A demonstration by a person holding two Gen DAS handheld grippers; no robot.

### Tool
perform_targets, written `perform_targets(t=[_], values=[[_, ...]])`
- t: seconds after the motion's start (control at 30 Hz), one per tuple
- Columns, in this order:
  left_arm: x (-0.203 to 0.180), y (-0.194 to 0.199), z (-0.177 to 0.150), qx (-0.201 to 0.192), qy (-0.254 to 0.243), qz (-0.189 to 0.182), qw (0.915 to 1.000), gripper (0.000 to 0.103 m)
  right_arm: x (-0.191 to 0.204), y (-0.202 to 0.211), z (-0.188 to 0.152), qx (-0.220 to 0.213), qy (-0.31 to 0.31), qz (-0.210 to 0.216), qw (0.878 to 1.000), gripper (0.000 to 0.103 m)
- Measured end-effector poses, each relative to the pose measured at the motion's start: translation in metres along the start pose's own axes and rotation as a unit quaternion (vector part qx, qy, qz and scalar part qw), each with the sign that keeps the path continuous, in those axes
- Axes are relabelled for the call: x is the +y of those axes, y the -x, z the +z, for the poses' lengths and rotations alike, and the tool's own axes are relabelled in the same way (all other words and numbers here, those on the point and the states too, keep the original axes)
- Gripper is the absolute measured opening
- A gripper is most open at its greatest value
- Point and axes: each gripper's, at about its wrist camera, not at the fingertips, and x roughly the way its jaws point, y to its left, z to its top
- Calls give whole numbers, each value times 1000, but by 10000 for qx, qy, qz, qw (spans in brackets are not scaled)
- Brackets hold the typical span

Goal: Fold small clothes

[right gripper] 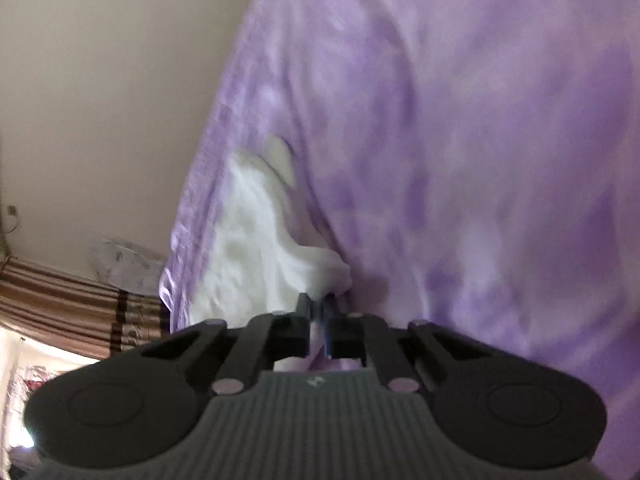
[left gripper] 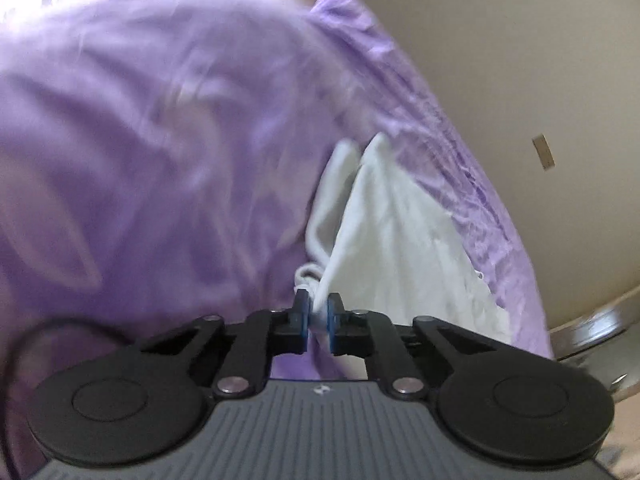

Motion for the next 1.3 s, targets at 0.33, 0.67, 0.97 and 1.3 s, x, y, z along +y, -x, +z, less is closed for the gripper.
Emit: perform_targets(t=[0.33, 0.67, 0.97, 1.3], values=[[7, -35, -7, 492, -803, 767, 9926, 13, -15, -14, -14, -125, 501, -898, 9946, 0], [-55, -3, 16, 442, -1991, 926, 9746, 25, 30, 12, 12, -4, 1764, -1114, 9780, 38], [-137, -61, -5, 531, -2962, 511, 9523, 25, 55, -47, 46, 350, 2333, -796, 9685, 47], [-212, -170, -45, 1006, -3999, 280, 9106, 25, 63, -115, 76, 410, 2416, -726, 9668, 47]])
